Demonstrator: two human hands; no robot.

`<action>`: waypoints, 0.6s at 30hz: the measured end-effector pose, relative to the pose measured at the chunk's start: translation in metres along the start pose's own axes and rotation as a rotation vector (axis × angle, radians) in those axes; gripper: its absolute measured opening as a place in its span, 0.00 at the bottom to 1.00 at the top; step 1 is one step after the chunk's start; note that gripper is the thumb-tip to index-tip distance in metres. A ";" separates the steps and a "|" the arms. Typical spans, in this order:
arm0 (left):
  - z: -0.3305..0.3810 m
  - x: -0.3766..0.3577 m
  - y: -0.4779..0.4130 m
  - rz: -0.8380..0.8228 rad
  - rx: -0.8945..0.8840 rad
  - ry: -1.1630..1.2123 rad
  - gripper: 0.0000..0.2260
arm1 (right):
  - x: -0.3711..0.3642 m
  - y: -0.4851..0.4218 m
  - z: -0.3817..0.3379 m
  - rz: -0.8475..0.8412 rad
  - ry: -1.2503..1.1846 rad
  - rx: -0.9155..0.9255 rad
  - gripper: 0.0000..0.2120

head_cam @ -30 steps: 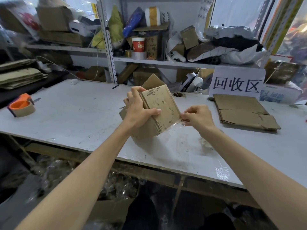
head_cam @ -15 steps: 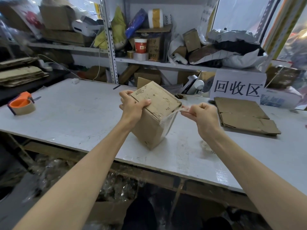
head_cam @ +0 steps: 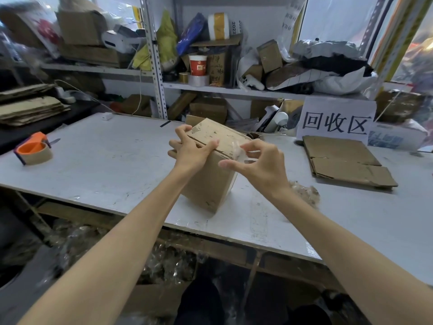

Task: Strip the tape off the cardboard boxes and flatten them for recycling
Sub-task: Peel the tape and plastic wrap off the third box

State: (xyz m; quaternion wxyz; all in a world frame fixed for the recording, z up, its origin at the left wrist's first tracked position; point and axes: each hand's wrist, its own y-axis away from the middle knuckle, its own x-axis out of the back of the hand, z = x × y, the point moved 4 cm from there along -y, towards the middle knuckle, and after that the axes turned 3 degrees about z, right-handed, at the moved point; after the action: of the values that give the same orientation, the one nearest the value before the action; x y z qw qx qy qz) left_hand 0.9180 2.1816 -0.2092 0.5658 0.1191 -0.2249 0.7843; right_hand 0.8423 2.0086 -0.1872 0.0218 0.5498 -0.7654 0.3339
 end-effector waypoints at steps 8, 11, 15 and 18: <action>-0.014 -0.001 -0.008 -0.091 0.052 0.053 0.30 | 0.006 -0.009 0.016 -0.012 -0.343 -0.186 0.06; -0.010 -0.003 -0.006 -0.117 -0.011 0.072 0.27 | 0.011 -0.009 0.024 -0.021 -0.436 -0.291 0.09; -0.013 -0.016 0.015 -0.181 -0.105 0.016 0.53 | 0.018 -0.011 0.025 0.025 -0.392 -0.294 0.13; -0.015 -0.017 0.025 -0.035 -0.224 0.009 0.56 | 0.021 -0.011 0.019 0.028 -0.320 -0.233 0.10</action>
State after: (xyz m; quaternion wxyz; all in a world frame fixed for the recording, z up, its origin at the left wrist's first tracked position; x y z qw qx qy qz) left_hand 0.9008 2.1677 -0.2352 0.5902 0.0552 -0.3065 0.7448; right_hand 0.8500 1.9793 -0.1885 -0.0413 0.5790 -0.8000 0.1517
